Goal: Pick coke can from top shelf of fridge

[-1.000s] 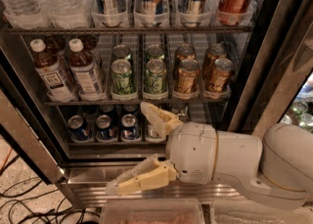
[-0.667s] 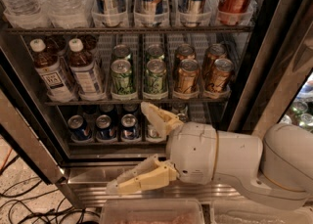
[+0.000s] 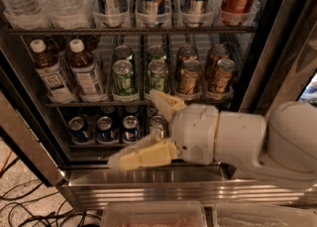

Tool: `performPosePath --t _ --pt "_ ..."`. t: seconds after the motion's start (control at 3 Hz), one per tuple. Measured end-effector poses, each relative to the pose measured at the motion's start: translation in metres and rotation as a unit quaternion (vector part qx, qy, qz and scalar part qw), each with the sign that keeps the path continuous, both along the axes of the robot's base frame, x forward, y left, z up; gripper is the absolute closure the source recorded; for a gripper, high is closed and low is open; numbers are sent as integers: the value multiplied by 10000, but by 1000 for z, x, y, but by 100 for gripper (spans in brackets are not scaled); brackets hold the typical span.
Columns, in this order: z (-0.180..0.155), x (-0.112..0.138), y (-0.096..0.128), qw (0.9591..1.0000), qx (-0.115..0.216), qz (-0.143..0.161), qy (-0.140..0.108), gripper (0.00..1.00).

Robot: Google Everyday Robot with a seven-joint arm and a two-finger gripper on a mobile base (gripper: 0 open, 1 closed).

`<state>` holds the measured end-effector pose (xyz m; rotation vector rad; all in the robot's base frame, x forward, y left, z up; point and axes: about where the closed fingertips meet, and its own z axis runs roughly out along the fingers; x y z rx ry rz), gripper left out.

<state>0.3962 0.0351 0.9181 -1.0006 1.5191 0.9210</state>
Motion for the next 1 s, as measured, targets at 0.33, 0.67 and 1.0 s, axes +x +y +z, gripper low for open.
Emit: performPosePath --t 0.33,0.67,1.0 --pt "24 32 -23 9992 -46 -283 -268 0" --pt "48 52 -43 9964 74 -524 -660 0" --pt "56 58 -57 9891 335 -1031 -992 0"
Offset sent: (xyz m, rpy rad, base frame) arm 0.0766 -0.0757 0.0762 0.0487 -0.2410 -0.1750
